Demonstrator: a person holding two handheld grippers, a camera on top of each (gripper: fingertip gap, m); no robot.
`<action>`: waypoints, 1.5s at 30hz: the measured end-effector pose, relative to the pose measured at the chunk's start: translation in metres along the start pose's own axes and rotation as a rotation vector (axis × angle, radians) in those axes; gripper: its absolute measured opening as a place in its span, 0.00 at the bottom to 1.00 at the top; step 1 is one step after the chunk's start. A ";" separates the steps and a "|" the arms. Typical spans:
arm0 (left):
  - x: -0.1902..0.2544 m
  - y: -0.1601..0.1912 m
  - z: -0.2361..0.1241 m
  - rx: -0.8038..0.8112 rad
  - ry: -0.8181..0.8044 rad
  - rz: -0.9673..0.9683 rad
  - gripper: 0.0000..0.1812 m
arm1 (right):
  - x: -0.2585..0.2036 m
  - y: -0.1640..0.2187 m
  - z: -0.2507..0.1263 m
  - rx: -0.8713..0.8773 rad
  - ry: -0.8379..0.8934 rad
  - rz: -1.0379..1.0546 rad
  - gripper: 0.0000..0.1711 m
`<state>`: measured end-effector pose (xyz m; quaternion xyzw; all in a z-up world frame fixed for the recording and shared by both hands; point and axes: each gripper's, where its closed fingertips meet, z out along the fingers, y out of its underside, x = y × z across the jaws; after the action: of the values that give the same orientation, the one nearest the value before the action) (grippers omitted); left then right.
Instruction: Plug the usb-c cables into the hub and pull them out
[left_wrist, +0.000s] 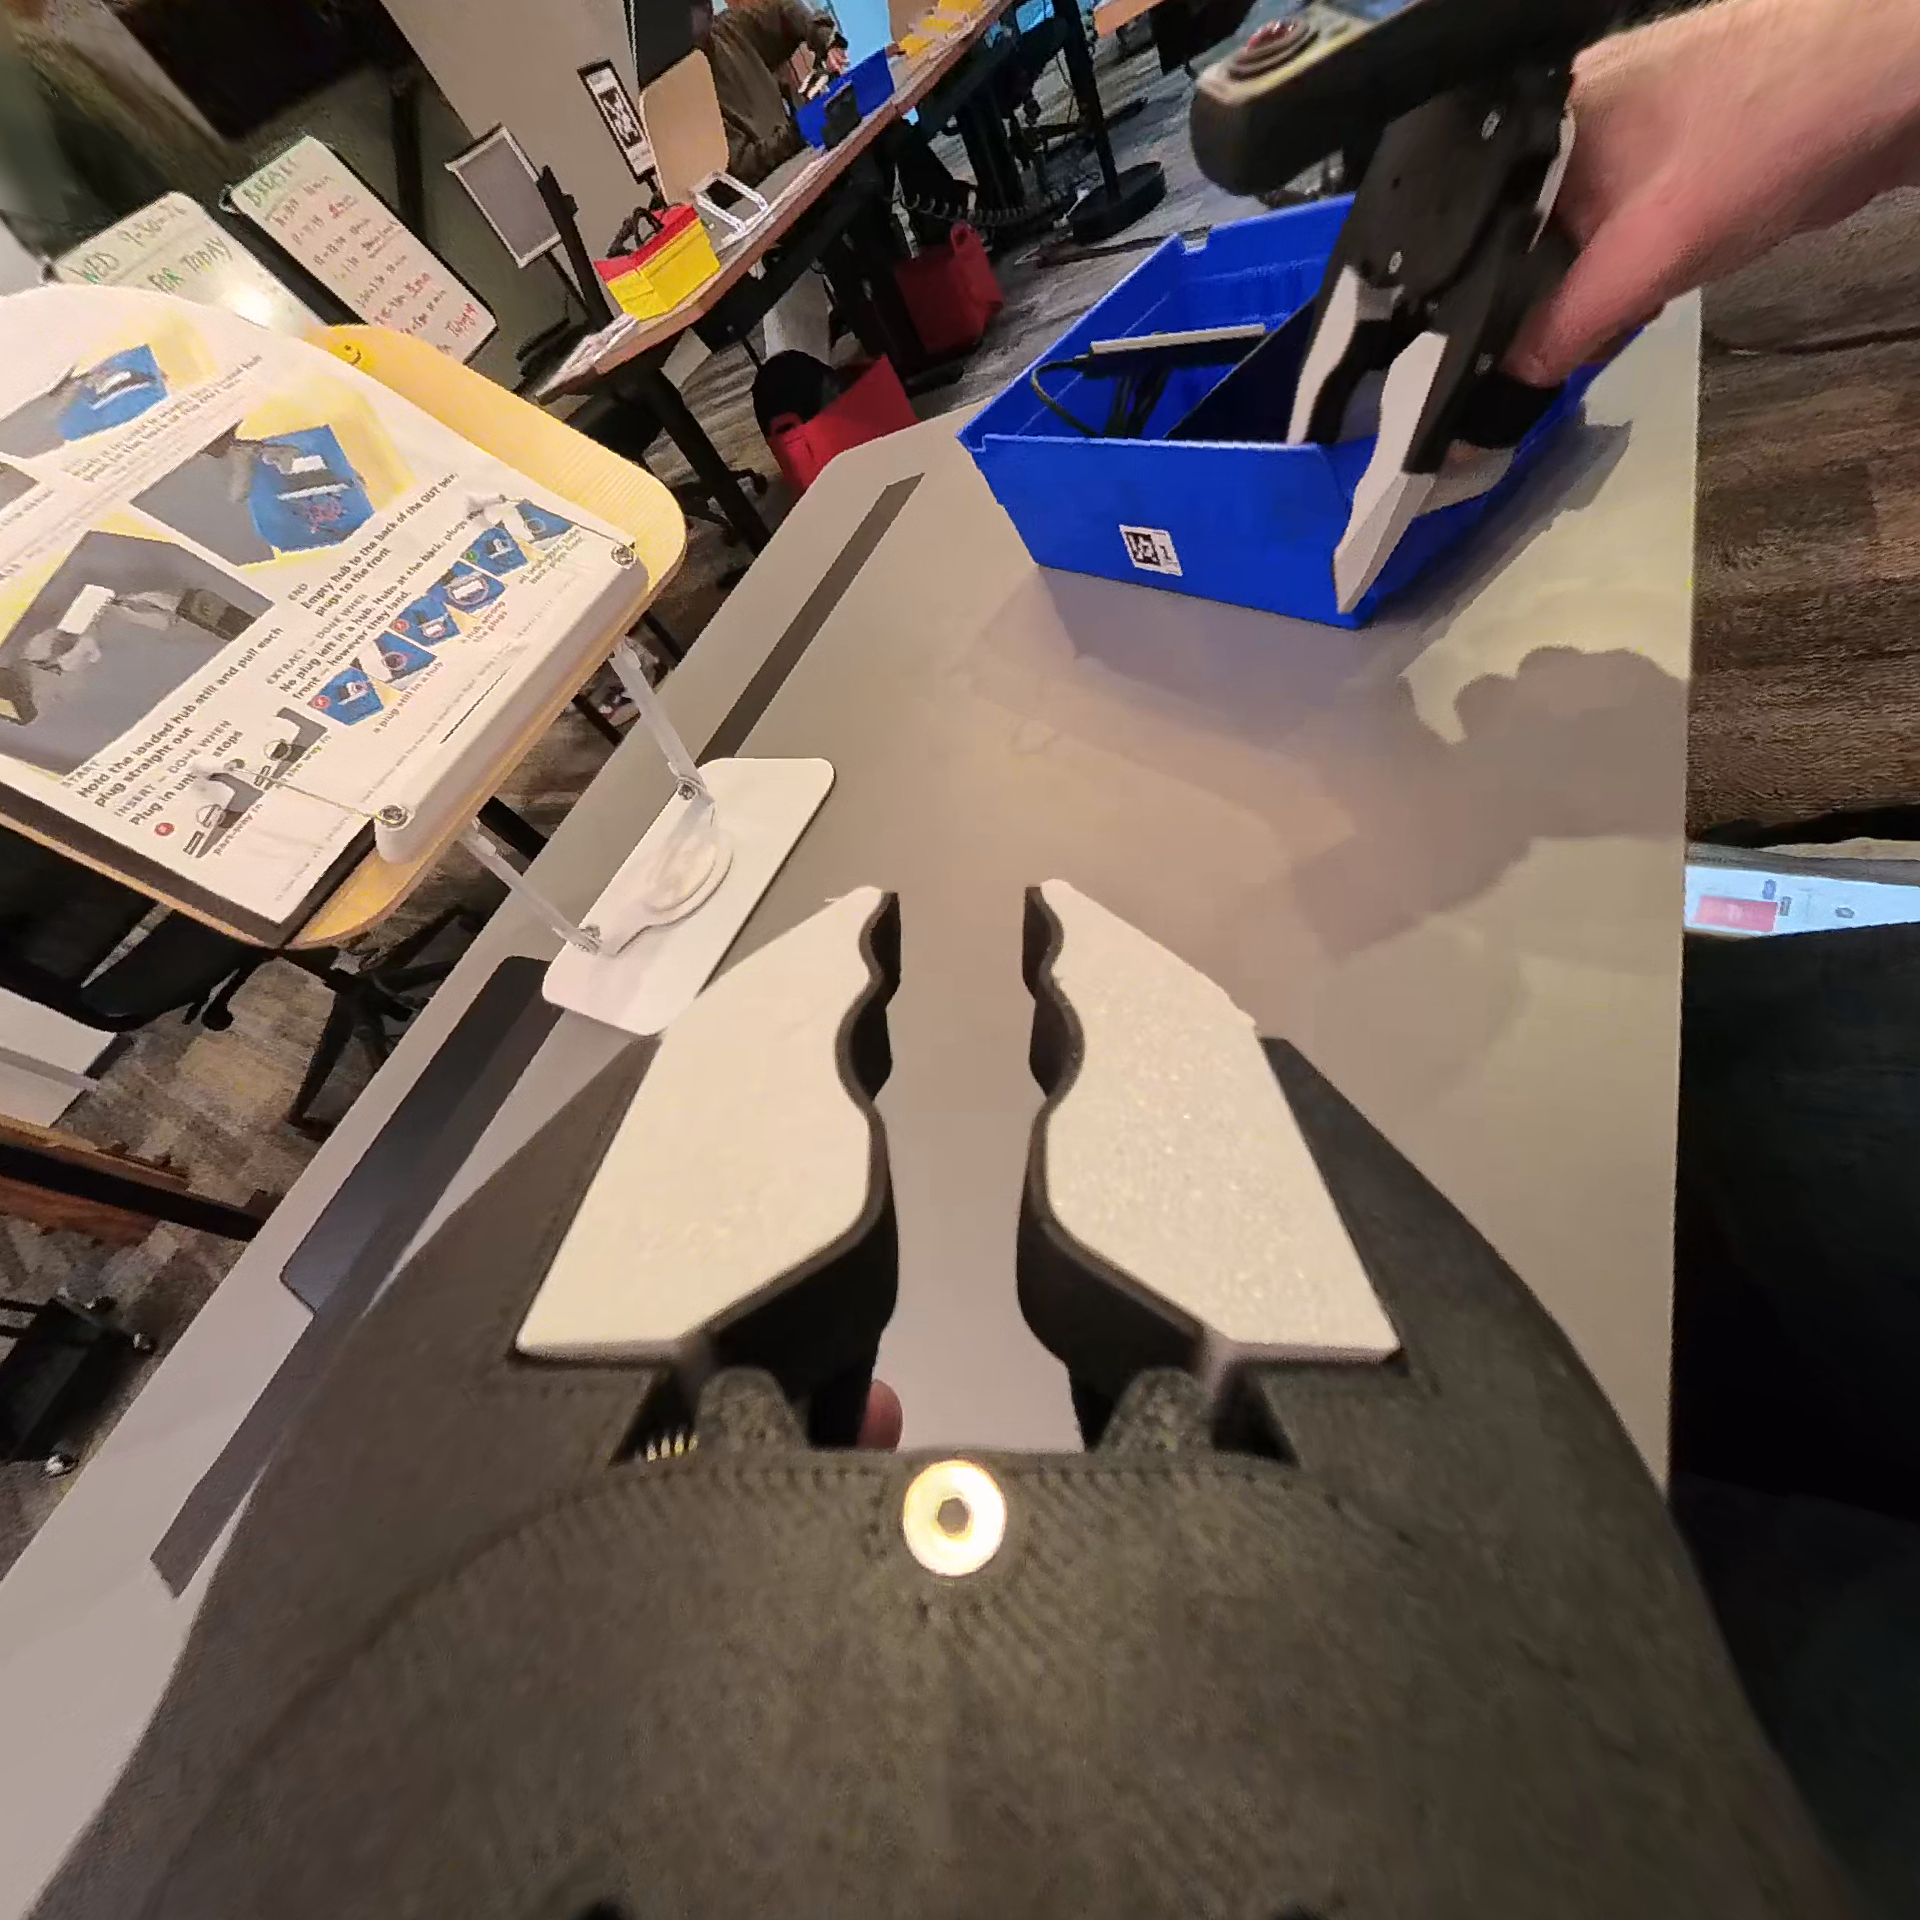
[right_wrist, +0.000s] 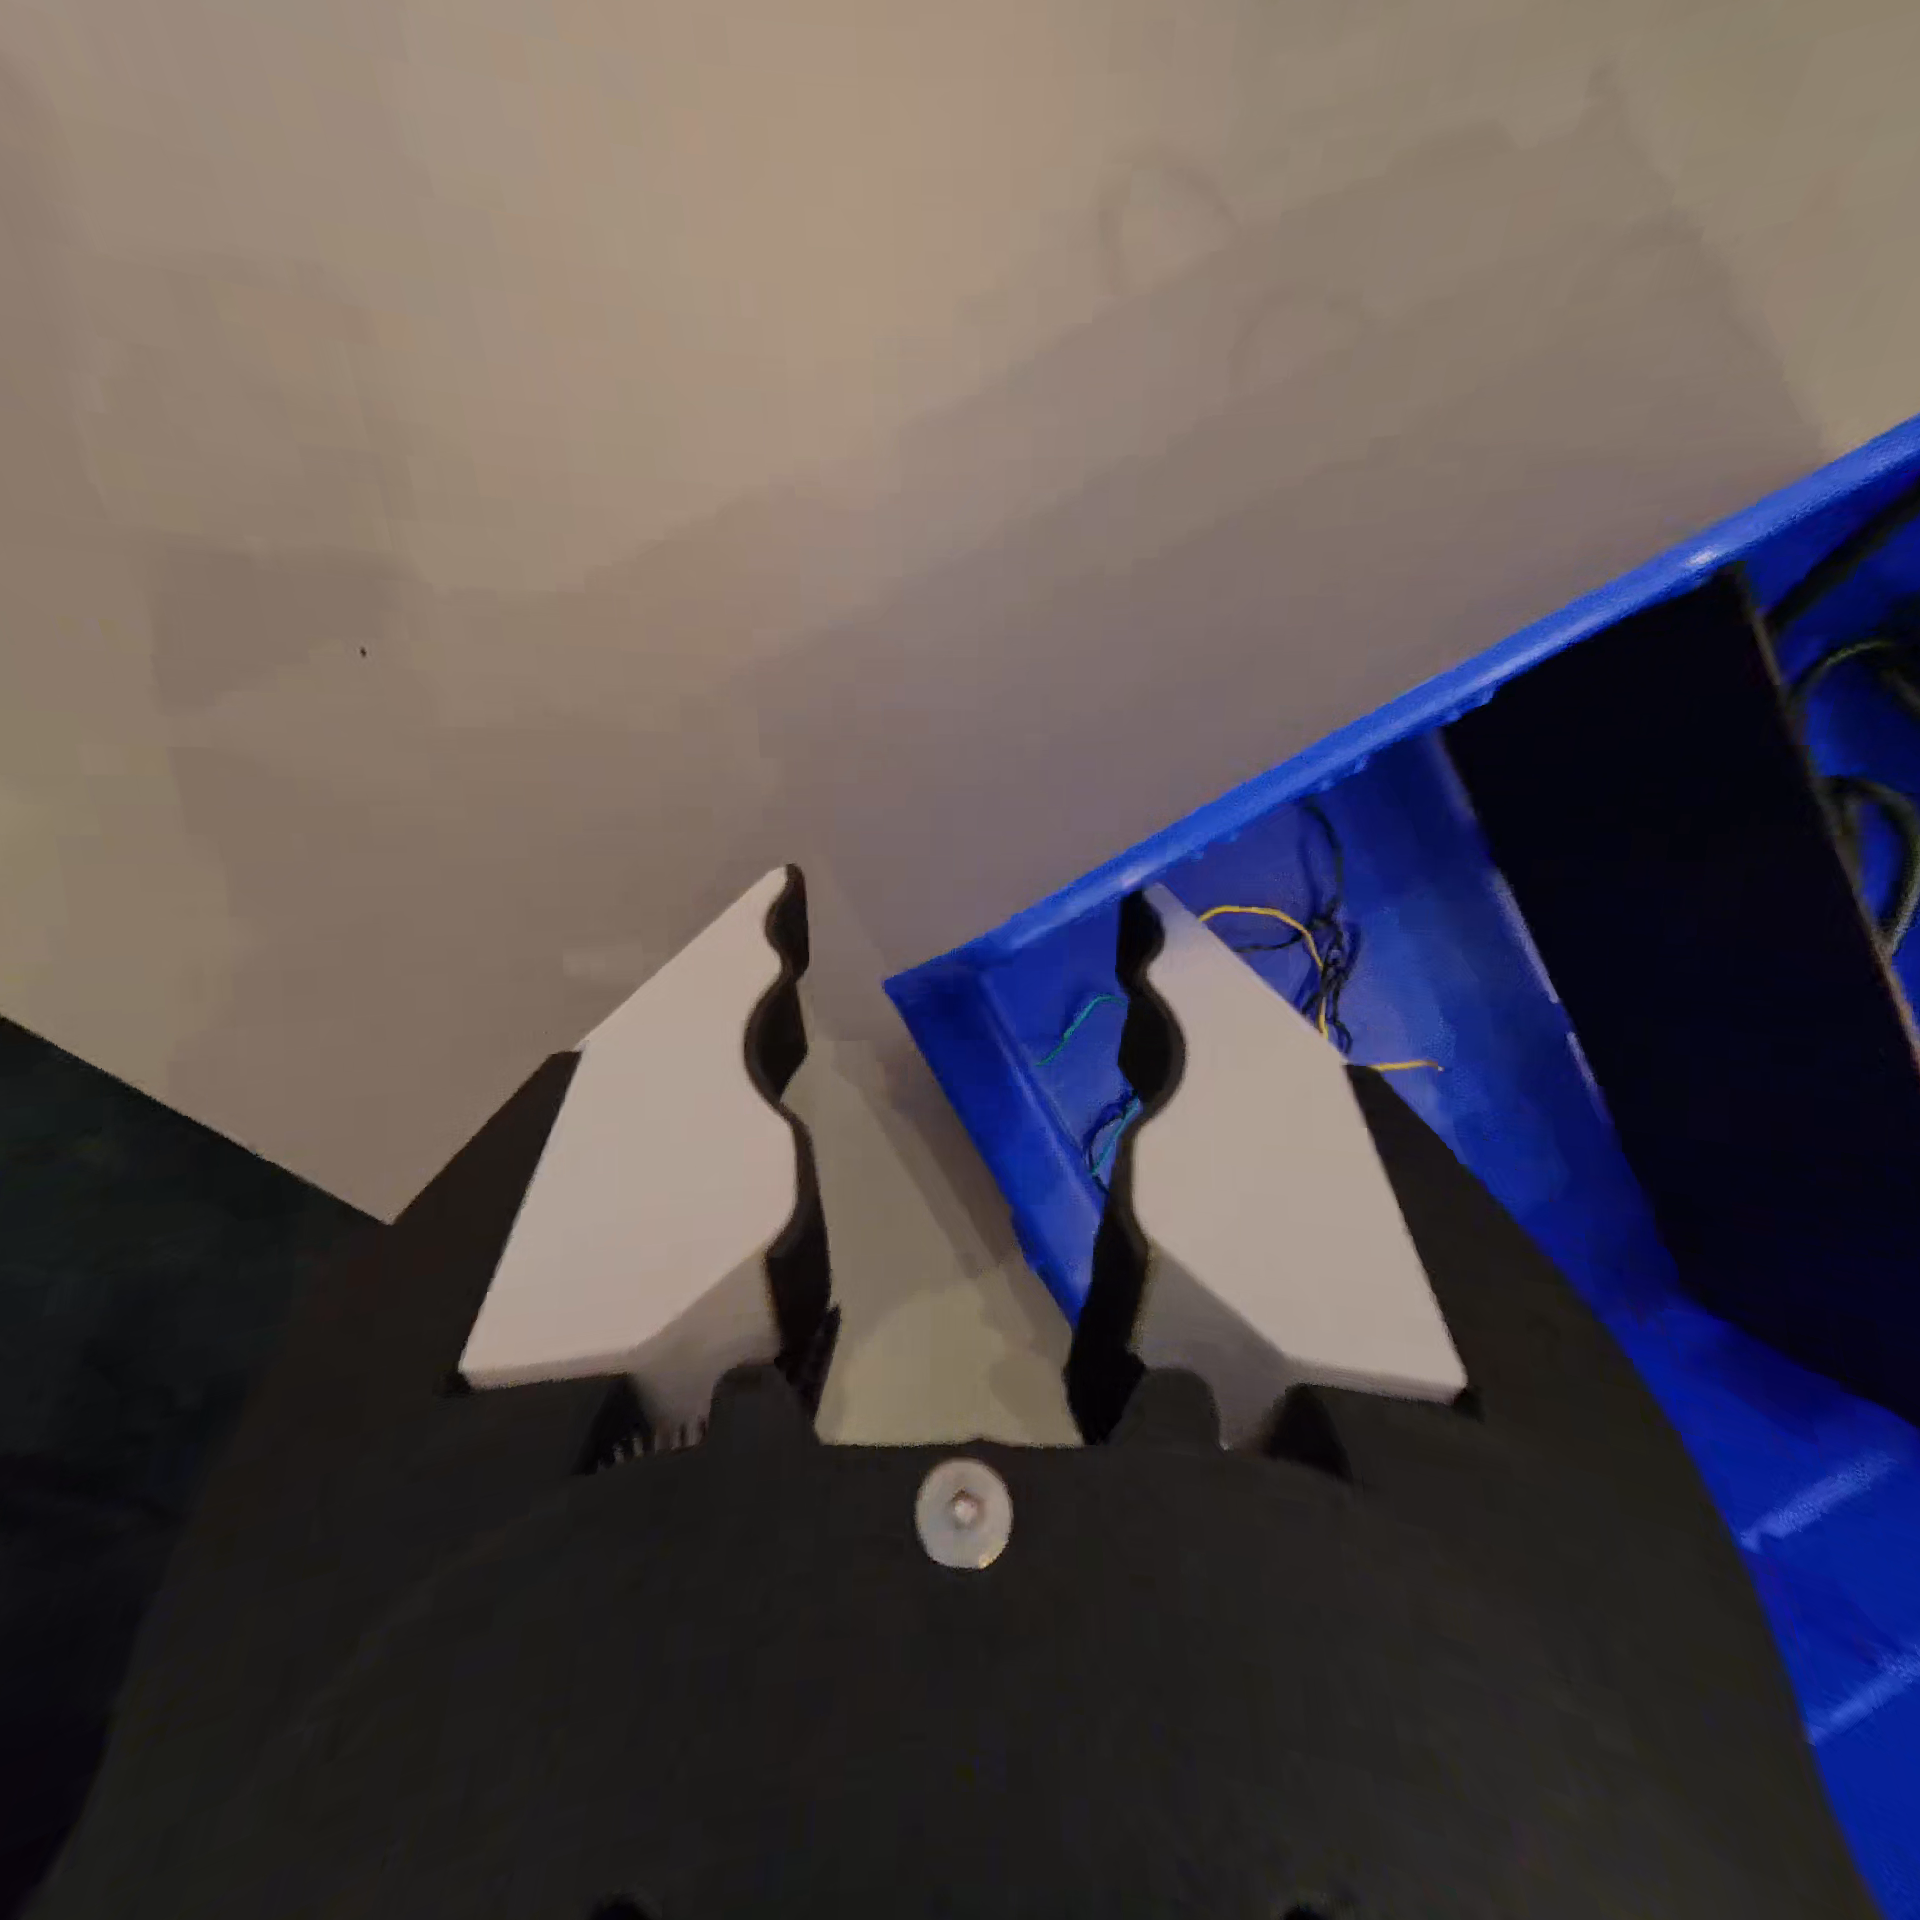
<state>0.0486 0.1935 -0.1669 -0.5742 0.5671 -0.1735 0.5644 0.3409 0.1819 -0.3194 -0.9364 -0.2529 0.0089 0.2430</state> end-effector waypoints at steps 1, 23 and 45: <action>0.002 0.002 -0.002 -0.006 0.002 0.002 0.12 | 0.002 0.004 0.003 -0.012 0.014 -0.005 0.29; 0.009 0.037 -0.048 -0.050 -0.055 -0.086 0.12 | -0.029 0.022 -0.061 0.148 0.013 -0.054 0.34; -0.037 0.050 -0.100 -0.115 -0.247 -0.122 0.25 | -0.184 -0.115 -0.054 0.448 -0.202 -0.334 0.69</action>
<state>-0.0689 0.1938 -0.1623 -0.6559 0.4664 -0.1025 0.5846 0.1341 0.1562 -0.2384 -0.7991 -0.4182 0.1177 0.4155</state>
